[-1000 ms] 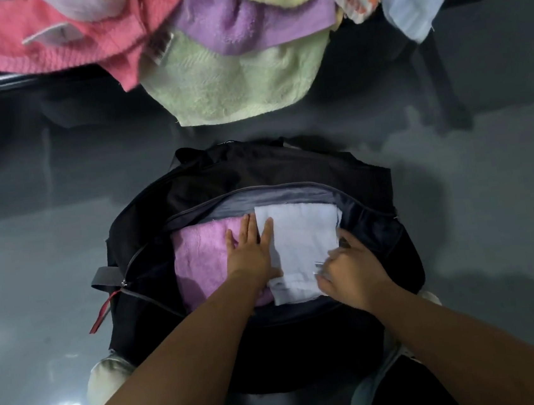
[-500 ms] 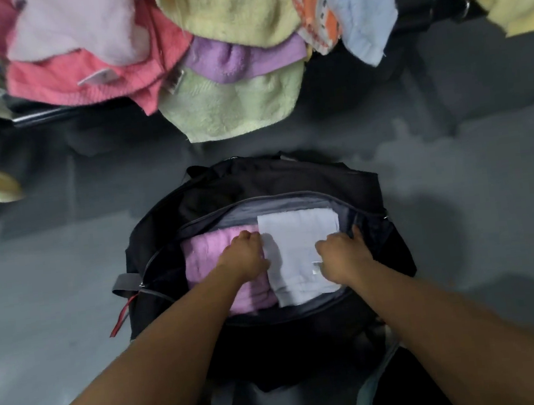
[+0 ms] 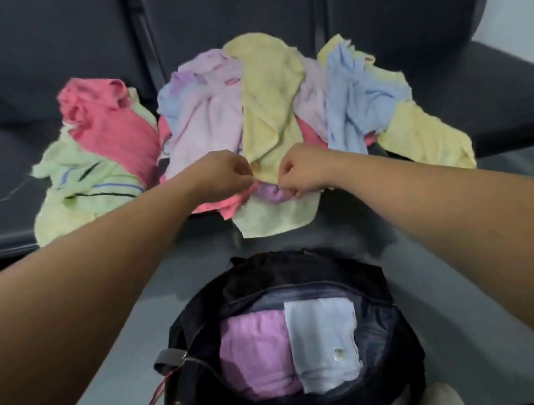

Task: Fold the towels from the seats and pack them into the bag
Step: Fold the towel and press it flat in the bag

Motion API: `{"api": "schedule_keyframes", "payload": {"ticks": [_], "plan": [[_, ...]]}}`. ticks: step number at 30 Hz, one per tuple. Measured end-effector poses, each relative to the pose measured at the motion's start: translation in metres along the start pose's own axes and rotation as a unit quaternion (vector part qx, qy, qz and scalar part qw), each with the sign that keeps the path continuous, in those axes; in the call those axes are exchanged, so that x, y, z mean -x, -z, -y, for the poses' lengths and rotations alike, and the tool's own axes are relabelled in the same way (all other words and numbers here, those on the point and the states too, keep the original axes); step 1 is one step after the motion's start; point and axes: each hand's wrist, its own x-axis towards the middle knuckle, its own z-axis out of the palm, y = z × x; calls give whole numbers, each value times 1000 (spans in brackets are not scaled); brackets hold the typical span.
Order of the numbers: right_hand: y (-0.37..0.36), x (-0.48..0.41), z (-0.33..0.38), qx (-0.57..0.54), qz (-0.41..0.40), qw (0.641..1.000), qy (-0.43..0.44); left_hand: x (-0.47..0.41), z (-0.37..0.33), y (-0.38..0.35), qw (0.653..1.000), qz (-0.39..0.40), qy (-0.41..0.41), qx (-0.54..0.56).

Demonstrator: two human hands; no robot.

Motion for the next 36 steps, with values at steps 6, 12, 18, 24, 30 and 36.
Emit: {"api": "schedule_keyframes", "payload": {"ticks": [6, 12, 18, 24, 30, 36], "plan": [[54, -14, 24, 36, -134, 990, 12, -16, 27, 36, 990, -120, 75, -13], [28, -63, 15, -10, -167, 984, -53, -34, 51, 5, 992, -68, 96, 52], [19, -81, 2, -58, -268, 962, -8, -46, 61, -16, 993, -56, 75, 66], [56, -50, 15, -239, -310, 916, 85, -33, 61, 2, 988, -69, 86, 113], [104, 20, 40, -341, -329, 868, 147, 2, 16, 53, 951, -155, 61, 262], [150, 116, 91, -396, -245, 849, 250, 58, -60, 108, 902, -228, -149, 336]]}}
